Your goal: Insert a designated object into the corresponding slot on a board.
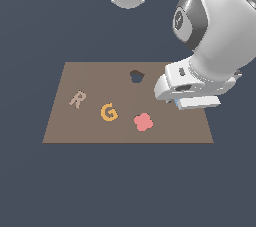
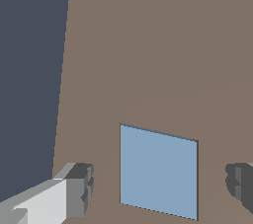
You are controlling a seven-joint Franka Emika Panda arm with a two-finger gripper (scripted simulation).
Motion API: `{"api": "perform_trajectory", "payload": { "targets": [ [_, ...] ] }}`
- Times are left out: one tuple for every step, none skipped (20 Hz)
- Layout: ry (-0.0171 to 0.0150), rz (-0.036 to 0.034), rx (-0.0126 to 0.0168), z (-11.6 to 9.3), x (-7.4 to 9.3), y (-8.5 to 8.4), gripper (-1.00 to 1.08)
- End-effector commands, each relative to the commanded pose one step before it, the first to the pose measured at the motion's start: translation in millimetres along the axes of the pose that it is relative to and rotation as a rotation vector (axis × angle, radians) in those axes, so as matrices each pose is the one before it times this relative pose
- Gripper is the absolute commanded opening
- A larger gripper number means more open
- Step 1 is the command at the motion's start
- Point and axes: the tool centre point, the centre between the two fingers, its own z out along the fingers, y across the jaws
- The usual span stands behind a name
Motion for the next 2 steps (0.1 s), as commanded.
{"api": "perform_trajectory", "payload": {
  "targets": [
    [0.00017, -0.00003, 0.00002, -0.02, 0.05, -0.02, 1.0],
    [0.0, 0.0, 0.0, 0.0, 0.0, 0.0, 1.0]
  ]
}}
